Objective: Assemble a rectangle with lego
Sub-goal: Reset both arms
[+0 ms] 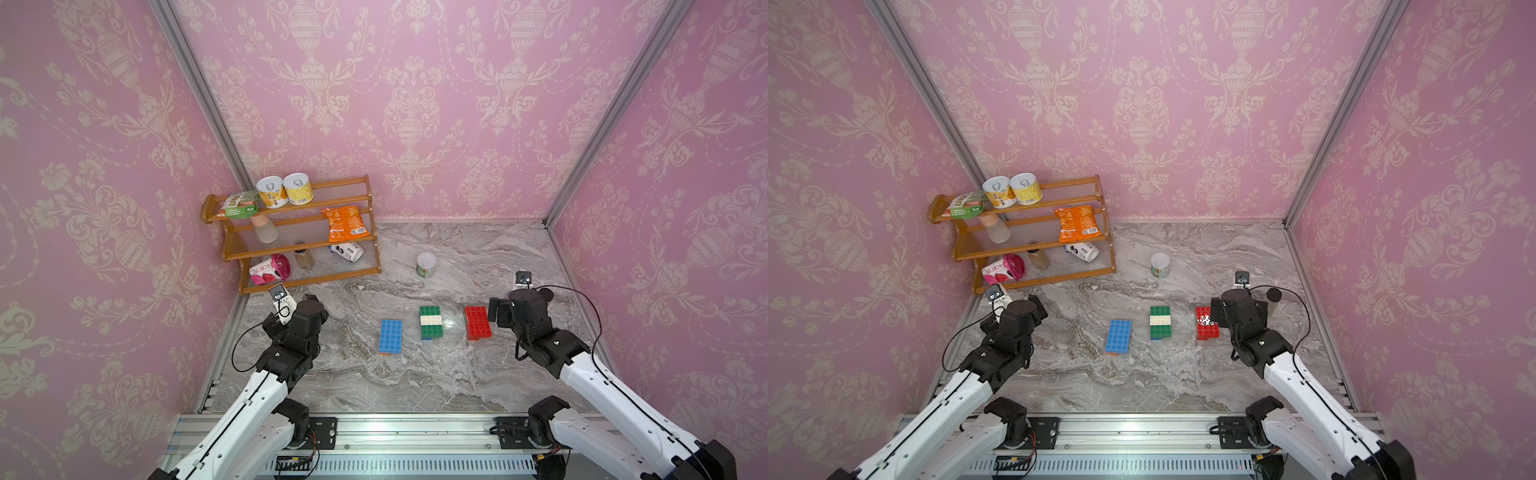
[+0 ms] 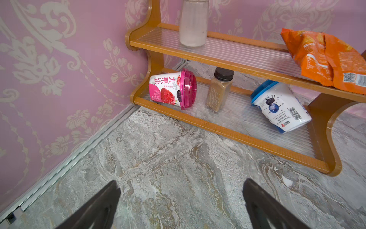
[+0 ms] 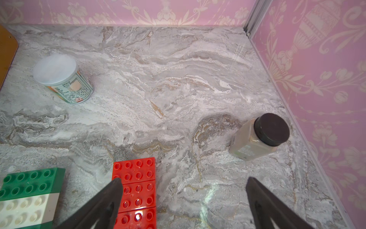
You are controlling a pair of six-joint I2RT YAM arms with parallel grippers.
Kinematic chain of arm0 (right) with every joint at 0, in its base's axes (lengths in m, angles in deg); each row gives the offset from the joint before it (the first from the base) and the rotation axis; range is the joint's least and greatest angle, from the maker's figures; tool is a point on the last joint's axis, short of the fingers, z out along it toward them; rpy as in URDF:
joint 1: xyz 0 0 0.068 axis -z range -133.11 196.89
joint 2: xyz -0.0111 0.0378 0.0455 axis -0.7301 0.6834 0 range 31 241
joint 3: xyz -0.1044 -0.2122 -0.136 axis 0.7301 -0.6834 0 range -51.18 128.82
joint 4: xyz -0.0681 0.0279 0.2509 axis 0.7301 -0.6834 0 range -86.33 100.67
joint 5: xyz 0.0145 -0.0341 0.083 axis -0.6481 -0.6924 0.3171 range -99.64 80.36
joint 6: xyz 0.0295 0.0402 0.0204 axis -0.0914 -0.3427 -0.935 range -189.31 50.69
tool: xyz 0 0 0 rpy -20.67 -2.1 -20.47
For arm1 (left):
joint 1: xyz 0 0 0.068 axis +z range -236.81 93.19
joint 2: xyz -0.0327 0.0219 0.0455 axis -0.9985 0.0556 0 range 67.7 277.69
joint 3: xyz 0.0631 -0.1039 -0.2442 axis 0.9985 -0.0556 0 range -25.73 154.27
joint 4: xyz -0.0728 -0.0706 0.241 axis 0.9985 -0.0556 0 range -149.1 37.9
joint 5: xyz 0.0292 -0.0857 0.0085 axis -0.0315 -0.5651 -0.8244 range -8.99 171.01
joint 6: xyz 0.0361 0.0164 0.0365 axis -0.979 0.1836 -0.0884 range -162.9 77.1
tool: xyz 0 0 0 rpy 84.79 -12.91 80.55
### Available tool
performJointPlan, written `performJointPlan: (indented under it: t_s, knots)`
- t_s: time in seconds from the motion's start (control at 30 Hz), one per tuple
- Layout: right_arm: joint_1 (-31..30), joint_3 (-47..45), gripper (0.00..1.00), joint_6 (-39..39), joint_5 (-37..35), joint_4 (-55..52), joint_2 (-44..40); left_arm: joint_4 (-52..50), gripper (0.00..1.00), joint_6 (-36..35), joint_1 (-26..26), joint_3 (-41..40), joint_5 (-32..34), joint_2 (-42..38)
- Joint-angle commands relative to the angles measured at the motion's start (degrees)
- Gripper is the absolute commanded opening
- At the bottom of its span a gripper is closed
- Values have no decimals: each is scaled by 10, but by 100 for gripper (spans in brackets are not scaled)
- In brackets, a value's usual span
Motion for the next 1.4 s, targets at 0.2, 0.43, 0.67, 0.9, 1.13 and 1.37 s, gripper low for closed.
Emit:
performJointPlan:
  t_s: [0.2,0.43,0.67,0.9,1.13,1.37]
  knots:
    - [62,-55,100,130,-12,240,42,275,99,-204,88,-96,-101,35]
    - [124,-84,100,113,73,360,130,387,99,-231,134,-131,-159,126]
    - [171,-119,100,100,128,461,188,469,99,-238,171,-121,-223,245]
    - [189,-131,100,98,162,556,258,534,99,-269,178,-84,-270,334]
    - [203,-125,100,104,185,590,282,608,99,-285,180,-66,-312,430]
    - [219,-140,100,87,249,652,308,607,99,-286,189,-47,-340,471]
